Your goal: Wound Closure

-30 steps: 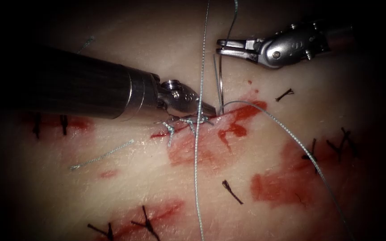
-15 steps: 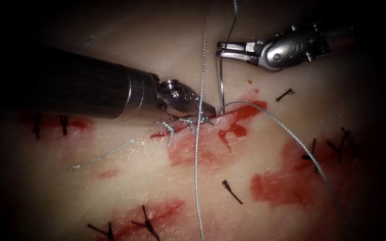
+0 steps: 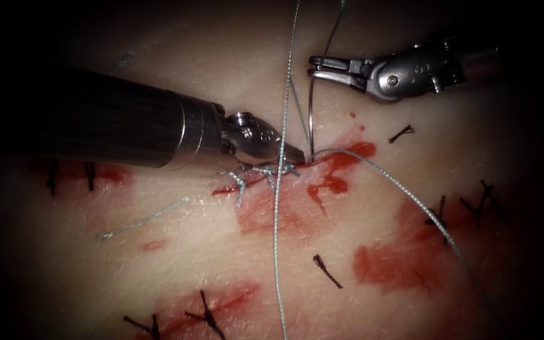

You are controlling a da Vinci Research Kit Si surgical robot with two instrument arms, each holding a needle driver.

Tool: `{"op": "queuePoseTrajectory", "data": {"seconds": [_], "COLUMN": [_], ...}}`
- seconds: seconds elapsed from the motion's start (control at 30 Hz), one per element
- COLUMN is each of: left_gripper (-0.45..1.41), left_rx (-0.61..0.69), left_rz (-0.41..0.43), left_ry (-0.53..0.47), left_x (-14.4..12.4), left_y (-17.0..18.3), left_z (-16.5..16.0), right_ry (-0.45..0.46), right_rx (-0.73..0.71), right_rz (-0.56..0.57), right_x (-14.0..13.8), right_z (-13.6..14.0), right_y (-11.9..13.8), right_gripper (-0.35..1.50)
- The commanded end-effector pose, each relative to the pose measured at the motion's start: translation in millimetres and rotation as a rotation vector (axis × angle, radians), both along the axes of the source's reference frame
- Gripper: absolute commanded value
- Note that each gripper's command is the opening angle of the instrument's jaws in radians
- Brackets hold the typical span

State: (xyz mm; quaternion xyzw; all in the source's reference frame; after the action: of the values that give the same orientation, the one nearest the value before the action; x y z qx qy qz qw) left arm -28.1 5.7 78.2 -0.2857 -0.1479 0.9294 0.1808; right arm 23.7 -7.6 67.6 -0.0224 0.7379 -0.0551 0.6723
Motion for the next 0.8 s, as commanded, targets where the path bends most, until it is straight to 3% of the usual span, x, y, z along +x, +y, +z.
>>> {"op": "queuePoseTrajectory", "data": {"seconds": [0.03, 0.17, 0.8], "left_gripper": [-0.45, -0.45, -0.45], "left_rx": [0.0, 0.0, 0.003], "left_rz": [0.0, -0.001, -0.005], "left_ry": [0.0, -0.003, -0.002], "left_x": [-0.5, -0.5, -0.5], "left_y": [-0.1, -0.1, -0.1], "left_z": [0.5, 0.5, 0.5], "right_ry": [0.0, 0.012, 0.043], "right_rx": [-0.003, -0.009, -0.068], "right_rz": [-0.016, -0.081, -0.165], "right_x": [0.9, 0.9, 1.3], "right_z": [0.3, 0.4, 0.8], "right_y": [0.0, -0.1, -1.8], "right_gripper": [-0.35, -0.35, -0.35]}}
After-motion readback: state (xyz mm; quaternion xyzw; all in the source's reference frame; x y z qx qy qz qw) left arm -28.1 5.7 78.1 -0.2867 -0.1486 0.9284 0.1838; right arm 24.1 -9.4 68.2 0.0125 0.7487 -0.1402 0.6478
